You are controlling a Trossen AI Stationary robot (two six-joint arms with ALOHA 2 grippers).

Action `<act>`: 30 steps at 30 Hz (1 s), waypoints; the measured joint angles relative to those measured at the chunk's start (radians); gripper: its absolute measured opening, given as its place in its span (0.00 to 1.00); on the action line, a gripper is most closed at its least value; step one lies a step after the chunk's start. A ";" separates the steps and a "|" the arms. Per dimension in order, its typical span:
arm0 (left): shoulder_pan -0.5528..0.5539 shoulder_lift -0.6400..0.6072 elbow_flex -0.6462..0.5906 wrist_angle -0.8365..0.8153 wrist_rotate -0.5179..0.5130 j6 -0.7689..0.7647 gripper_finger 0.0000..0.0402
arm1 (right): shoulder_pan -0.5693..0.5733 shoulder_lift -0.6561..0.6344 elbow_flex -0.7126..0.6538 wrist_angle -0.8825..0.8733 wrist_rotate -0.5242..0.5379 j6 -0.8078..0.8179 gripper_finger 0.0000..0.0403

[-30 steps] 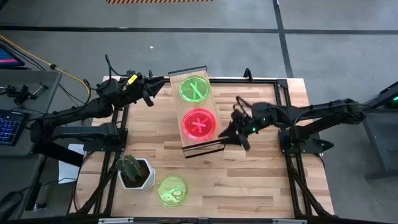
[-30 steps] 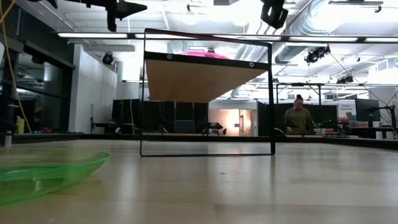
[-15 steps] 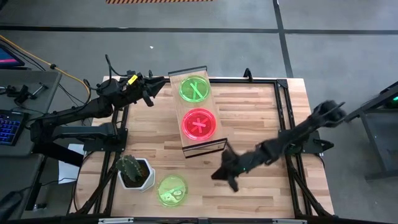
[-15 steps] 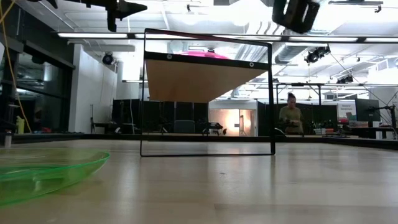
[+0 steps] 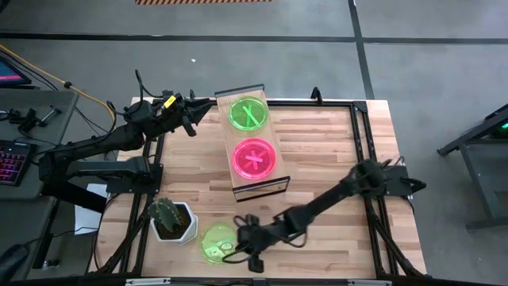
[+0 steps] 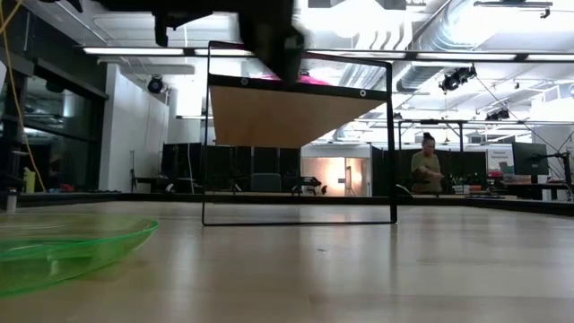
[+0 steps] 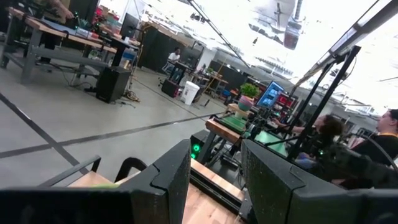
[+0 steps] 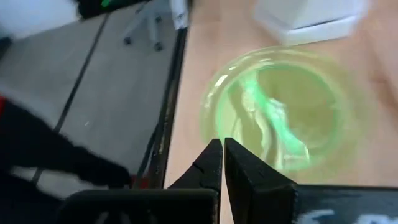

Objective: Place and stack plates onto a shelf
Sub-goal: Move the green plate to the middle of the table

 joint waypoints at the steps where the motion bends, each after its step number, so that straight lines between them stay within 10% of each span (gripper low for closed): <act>1: 0.000 0.000 0.000 0.000 0.000 0.000 0.33 | -0.009 0.025 0.025 0.000 -0.039 -0.027 0.00; 6: 0.000 0.000 0.000 0.000 0.000 0.000 0.33 | -0.048 0.092 0.090 0.021 -0.145 -0.132 0.00; 30: 0.000 0.000 0.000 0.001 0.000 -0.001 0.33 | -0.062 0.225 0.094 -0.026 0.016 -0.066 0.00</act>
